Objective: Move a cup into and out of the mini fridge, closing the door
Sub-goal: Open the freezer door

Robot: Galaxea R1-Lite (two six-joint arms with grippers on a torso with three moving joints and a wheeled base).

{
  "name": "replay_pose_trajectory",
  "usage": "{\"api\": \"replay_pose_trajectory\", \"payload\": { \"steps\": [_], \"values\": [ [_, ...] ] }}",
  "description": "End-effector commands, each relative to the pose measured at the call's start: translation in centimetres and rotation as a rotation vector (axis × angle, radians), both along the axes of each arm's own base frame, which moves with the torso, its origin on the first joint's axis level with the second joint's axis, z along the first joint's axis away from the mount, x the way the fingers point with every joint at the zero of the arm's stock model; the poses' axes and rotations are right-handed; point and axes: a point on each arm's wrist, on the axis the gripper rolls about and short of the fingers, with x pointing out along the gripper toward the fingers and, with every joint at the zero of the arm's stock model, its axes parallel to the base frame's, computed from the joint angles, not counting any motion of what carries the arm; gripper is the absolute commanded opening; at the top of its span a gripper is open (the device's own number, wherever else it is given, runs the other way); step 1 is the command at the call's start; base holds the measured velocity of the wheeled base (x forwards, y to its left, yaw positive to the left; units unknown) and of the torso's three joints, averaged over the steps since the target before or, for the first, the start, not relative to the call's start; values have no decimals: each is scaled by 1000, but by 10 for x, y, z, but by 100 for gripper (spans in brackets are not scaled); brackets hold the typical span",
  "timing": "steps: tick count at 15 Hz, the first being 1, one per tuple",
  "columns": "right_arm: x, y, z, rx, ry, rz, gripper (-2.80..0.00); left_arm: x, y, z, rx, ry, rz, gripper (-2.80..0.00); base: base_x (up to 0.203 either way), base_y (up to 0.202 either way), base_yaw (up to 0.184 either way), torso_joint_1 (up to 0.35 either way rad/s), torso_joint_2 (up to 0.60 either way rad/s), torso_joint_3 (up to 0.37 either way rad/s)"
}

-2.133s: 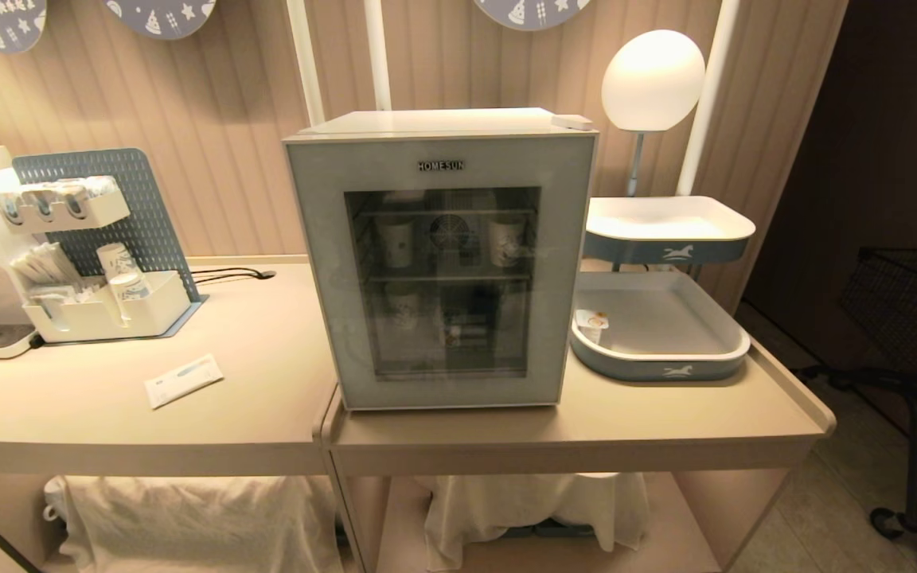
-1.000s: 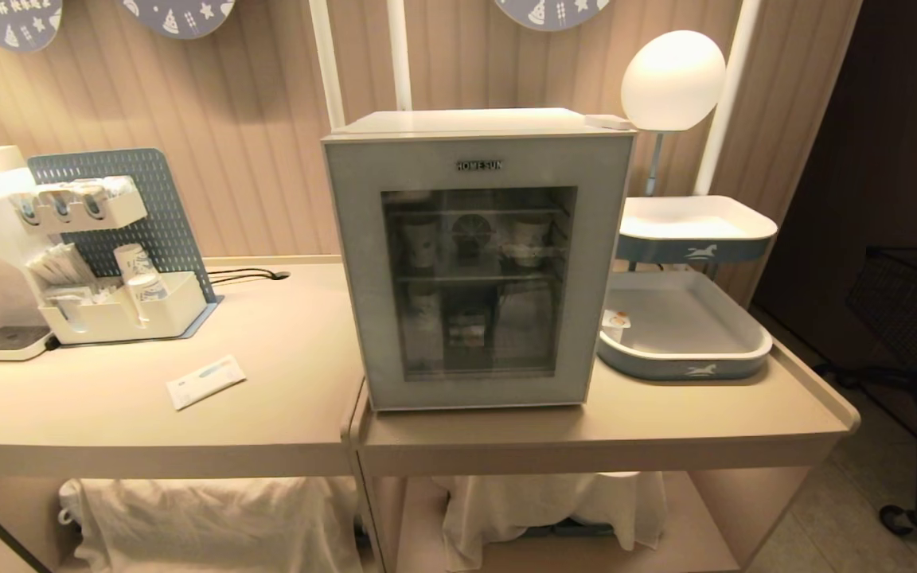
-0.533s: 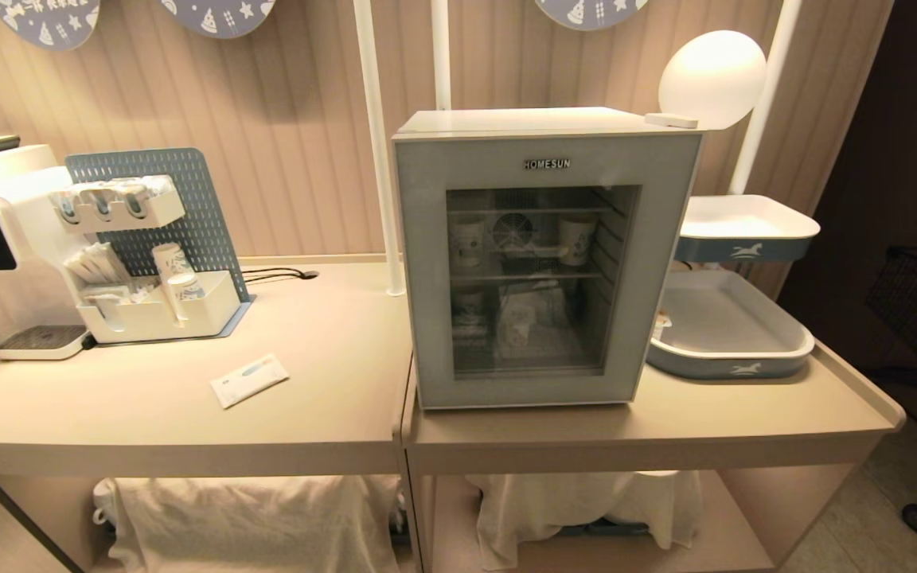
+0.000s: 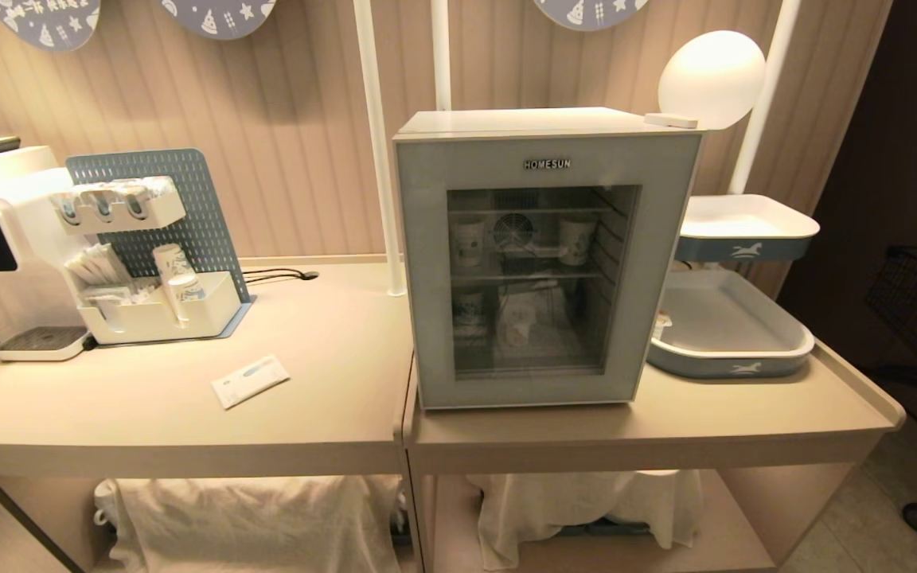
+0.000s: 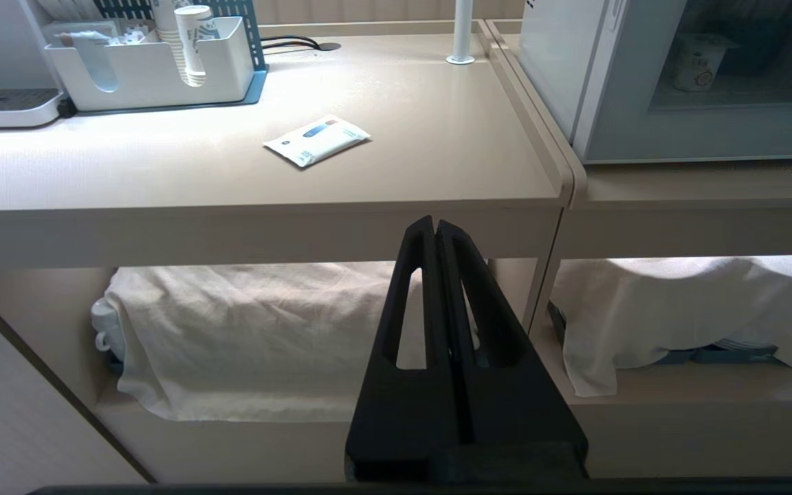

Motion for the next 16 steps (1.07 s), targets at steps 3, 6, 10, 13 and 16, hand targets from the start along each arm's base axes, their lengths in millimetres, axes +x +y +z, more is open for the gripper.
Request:
{"api": "replay_pose_trajectory", "payload": {
  "steps": [3,6,10,13,16],
  "values": [
    [0,0,0,0,2,1,-280,0,0,0,0,2,0,-280,156,0,2,1,1,6],
    [0,0,0,-2,2,1,-280,0,0,0,0,2,0,-280,187,0,1,2,7,0],
    [0,0,0,-3,1,2,-280,0,0,2,26,0,7,-280,23,0,0,1,4,0],
    [0,0,0,-5,1,4,-280,-15,1,48,84,-65,45,-280,0,0,0,0,0,0],
    [0,0,0,-4,2,4,-280,-67,2,164,65,-257,89,-280,0,0,0,0,0,0]
  ]
}}
